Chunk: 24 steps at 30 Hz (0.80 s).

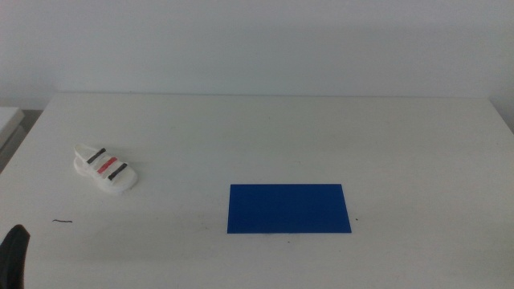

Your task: Use one arm to grab the shoe from the table and place it on the mat.

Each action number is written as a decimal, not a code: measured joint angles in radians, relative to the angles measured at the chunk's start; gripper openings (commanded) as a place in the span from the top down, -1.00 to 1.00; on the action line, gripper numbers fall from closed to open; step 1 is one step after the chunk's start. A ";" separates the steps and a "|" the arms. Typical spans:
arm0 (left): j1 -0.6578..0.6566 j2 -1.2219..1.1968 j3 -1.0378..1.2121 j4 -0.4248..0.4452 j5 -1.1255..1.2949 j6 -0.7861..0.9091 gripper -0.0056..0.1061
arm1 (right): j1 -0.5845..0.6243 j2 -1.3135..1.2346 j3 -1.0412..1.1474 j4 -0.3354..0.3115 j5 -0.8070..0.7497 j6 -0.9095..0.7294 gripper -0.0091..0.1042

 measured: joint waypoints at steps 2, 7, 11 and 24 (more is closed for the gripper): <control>0.000 0.000 0.000 0.004 0.000 0.000 -0.78 | 0.000 0.000 0.000 0.000 0.000 0.000 -0.56; 0.000 0.000 0.000 0.028 0.000 0.000 -0.78 | 0.000 0.000 0.000 0.000 0.000 0.000 -0.56; 0.000 0.010 -0.015 0.029 0.025 -0.012 -0.78 | 0.000 0.000 0.000 0.000 0.000 0.000 -0.56; 0.000 0.958 -0.903 0.061 0.629 -0.362 -0.78 | 0.000 0.000 0.000 0.000 0.000 0.000 -0.56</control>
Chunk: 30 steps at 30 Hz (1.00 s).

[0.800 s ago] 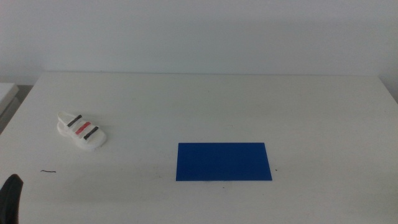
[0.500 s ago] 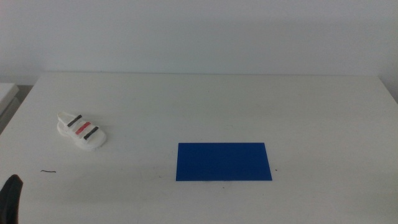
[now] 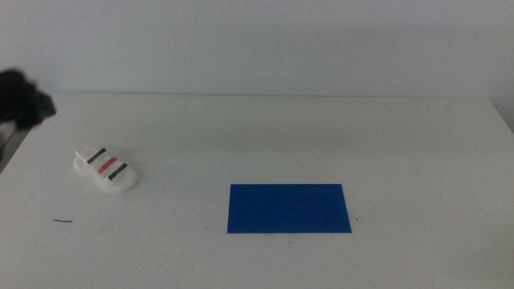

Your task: Use one arm to grab the shoe from the table and place it on the mat.

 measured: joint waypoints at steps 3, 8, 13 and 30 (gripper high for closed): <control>0.000 0.212 -0.159 0.057 0.118 -0.176 -0.78 | 0.000 0.000 0.000 0.000 0.000 0.000 -0.56; -0.001 0.498 -0.374 0.096 0.264 -0.392 -0.78 | 0.000 0.000 0.000 0.000 0.000 0.000 -0.56; -0.001 0.754 -0.578 0.141 0.412 -0.551 -0.78 | 0.000 0.000 0.000 0.000 0.000 0.000 -0.56; 0.008 1.118 -0.703 0.139 0.296 -0.707 -0.78 | 0.000 0.000 0.000 0.000 0.000 0.000 -0.56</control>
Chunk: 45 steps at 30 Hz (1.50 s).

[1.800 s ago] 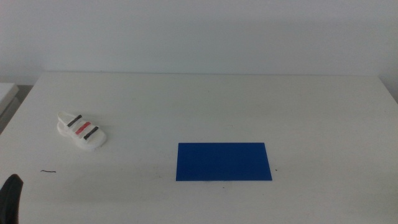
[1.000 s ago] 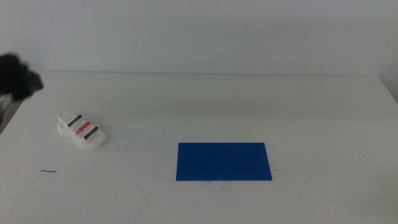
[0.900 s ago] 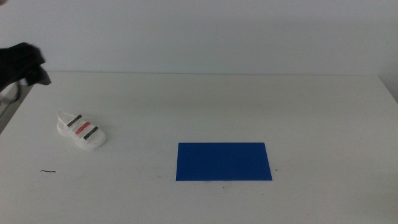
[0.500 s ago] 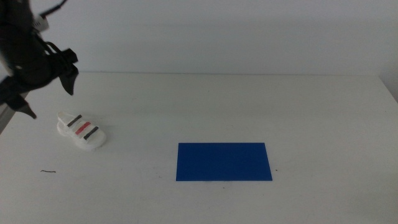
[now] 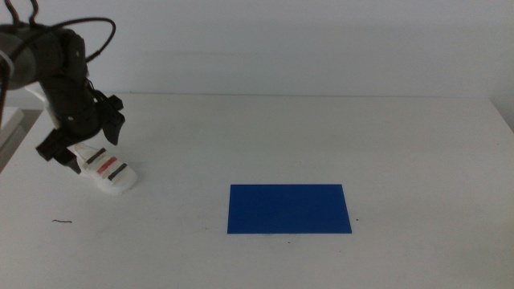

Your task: Use one arm to grab the shoe from the table and place it on the mat.

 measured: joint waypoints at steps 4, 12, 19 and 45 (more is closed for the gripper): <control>0.008 0.048 0.000 -0.021 -0.026 -0.009 -0.77 | 0.000 0.000 0.000 0.000 0.000 0.000 -0.56; 0.010 0.085 0.000 -0.037 -0.047 0.044 0.05 | 0.000 0.000 0.000 0.000 0.000 0.000 -0.56; -0.025 0.008 -0.021 -0.079 0.058 0.103 0.93 | 0.000 0.000 0.000 0.000 0.000 0.000 -0.56; -0.725 0.139 -0.350 -0.018 0.210 1.465 0.93 | 0.000 0.000 0.000 0.000 0.000 0.000 -0.56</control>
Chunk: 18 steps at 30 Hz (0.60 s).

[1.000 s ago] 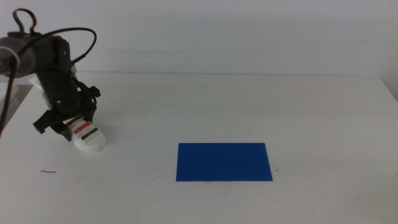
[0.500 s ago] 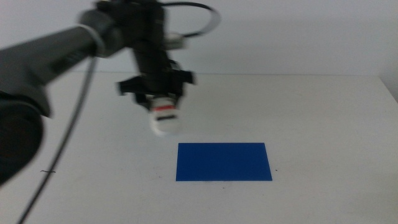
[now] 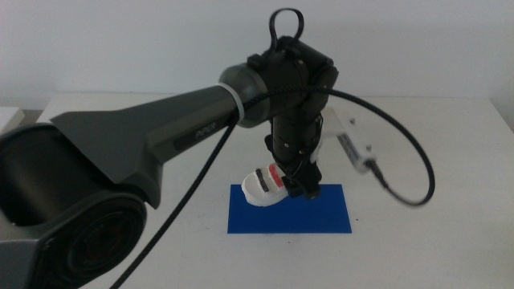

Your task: Use one arm to grab the shoe from the table and place it on the mat.

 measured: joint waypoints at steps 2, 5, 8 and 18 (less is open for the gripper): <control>-0.002 0.018 -0.002 -0.015 0.000 0.118 0.93 | 0.000 0.000 0.000 0.000 0.000 0.000 -0.56; -0.002 0.043 -0.002 -0.034 0.000 0.221 0.93 | 0.000 0.000 0.000 0.000 0.000 0.000 -0.56; -0.002 0.061 -0.002 -0.050 0.000 0.307 0.93 | 0.000 0.000 0.000 0.000 0.000 0.000 -0.56; 0.006 0.099 -0.002 -0.071 0.000 0.413 0.75 | 0.000 0.000 0.000 0.000 0.000 0.000 -0.56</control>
